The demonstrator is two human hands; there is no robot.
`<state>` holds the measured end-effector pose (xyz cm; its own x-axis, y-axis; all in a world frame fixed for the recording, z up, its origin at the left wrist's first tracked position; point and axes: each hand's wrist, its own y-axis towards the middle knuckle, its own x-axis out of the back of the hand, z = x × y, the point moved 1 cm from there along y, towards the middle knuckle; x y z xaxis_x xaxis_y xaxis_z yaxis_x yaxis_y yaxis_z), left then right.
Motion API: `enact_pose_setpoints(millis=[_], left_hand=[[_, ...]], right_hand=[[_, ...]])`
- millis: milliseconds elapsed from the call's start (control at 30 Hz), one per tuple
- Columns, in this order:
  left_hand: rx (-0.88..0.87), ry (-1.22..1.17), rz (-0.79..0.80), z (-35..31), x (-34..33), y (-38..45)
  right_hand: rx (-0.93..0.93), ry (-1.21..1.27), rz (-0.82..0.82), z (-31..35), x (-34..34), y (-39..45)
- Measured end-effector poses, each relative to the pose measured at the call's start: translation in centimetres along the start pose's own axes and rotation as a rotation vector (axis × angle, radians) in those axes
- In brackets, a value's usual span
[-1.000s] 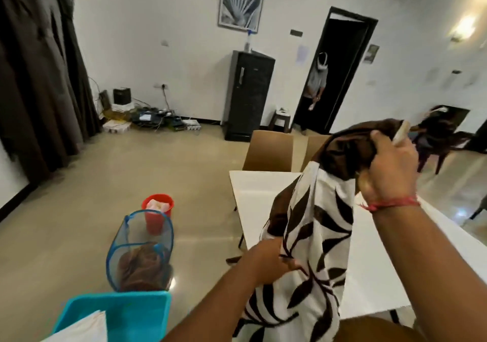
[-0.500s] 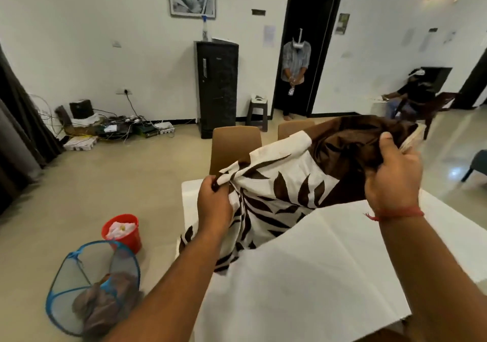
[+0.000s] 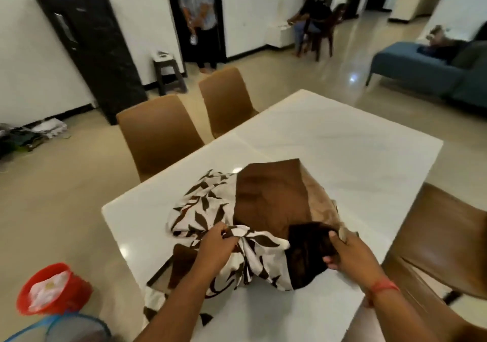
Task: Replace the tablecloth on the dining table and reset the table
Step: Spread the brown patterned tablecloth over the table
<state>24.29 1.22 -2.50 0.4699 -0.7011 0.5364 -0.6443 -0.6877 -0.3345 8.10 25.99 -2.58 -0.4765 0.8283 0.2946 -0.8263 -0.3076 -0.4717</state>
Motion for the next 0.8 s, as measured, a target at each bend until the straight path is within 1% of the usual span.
enact_pose_setpoints(millis=[67,100,133,167,200,233,267,333,367,400,467,533,600,667,800], left_hand=[[-0.001,-0.005,0.122,-0.1,-1.1,2.1],[0.023,-0.001,0.187,0.0,-1.4,2.9],[0.054,-0.014,0.251,0.1,-1.6,3.2],[0.091,-0.056,0.326,0.2,-1.6,3.2],[0.138,-0.146,0.414,0.4,-1.3,3.0],[0.196,-0.258,0.494,0.8,-1.1,2.8],[0.258,-0.374,0.566,1.2,-0.7,2.4],[0.353,-0.601,0.696,1.7,-0.2,1.1],[0.393,-0.676,0.749,1.7,0.0,0.3],[0.419,-0.731,0.787,1.6,0.3,-0.4],[0.408,-0.778,0.827,1.9,0.4,-1.2],[0.368,-0.785,0.840,1.5,0.7,-1.8],[0.305,-0.791,0.823,1.2,1.0,-1.8],[0.243,-0.766,0.787,0.9,1.7,-2.0],[0.145,-0.658,0.659,1.4,4.1,-1.3]], right_hand=[[-0.008,0.214,0.015,0.2,-2.5,-0.4],[0.039,0.269,-0.002,0.2,-3.9,-0.6],[0.093,0.253,-0.050,0.1,-5.3,-1.2],[0.135,0.179,-0.105,0.1,-7.1,-2.0],[0.158,0.111,-0.160,-0.3,-9.1,-2.9],[0.182,0.054,-0.179,-0.6,-11.1,-3.9],[0.218,0.001,-0.158,-1.2,-13.1,-5.0],[0.237,-0.144,0.006,-2.3,-16.8,-7.3],[0.217,-0.221,0.086,-3.0,-18.2,-8.4],[0.217,-0.269,0.109,-3.7,-19.3,-8.9],[0.176,-0.276,0.044,-4.6,-20.0,-9.3],[0.126,-0.227,-0.025,-4.4,-19.5,-9.6],[0.189,-0.159,-0.127,-3.5,-18.6,-9.5],[0.234,-0.063,-0.196,-2.2,-17.9,-9.7],[0.226,0.096,-0.228,0.1,-18.9,-10.1]])
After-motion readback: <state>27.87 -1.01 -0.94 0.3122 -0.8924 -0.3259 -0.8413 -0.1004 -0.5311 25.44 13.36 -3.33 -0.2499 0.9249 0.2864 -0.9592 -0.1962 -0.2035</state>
